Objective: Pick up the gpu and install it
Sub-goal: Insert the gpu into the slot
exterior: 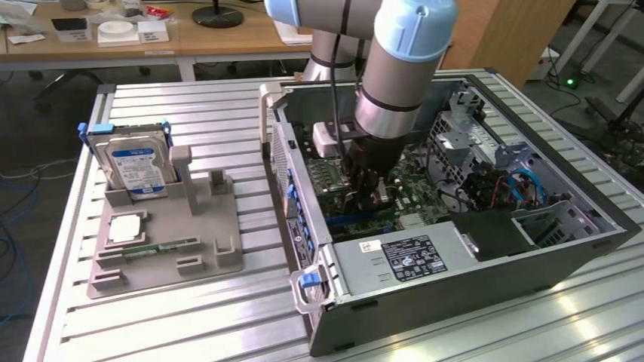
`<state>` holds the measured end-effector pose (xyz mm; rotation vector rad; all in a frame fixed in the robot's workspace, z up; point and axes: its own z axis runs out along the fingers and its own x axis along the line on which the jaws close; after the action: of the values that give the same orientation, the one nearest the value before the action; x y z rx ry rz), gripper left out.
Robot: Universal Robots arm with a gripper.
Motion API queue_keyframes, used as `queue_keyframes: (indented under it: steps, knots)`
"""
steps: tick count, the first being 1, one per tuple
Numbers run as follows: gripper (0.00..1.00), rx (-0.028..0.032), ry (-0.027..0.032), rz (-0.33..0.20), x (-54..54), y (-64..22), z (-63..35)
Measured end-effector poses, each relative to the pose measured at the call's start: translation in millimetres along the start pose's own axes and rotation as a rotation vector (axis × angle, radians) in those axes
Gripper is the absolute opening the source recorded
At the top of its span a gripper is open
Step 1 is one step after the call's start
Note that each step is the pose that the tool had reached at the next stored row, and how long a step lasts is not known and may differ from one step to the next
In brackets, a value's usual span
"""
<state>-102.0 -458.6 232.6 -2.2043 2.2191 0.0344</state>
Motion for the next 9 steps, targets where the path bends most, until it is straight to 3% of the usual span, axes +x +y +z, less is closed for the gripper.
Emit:
queue_keyframes:
  steps: [9]
  knots:
    - [0.27,0.0001,0.0003,0.002,0.9,0.8,-0.3]
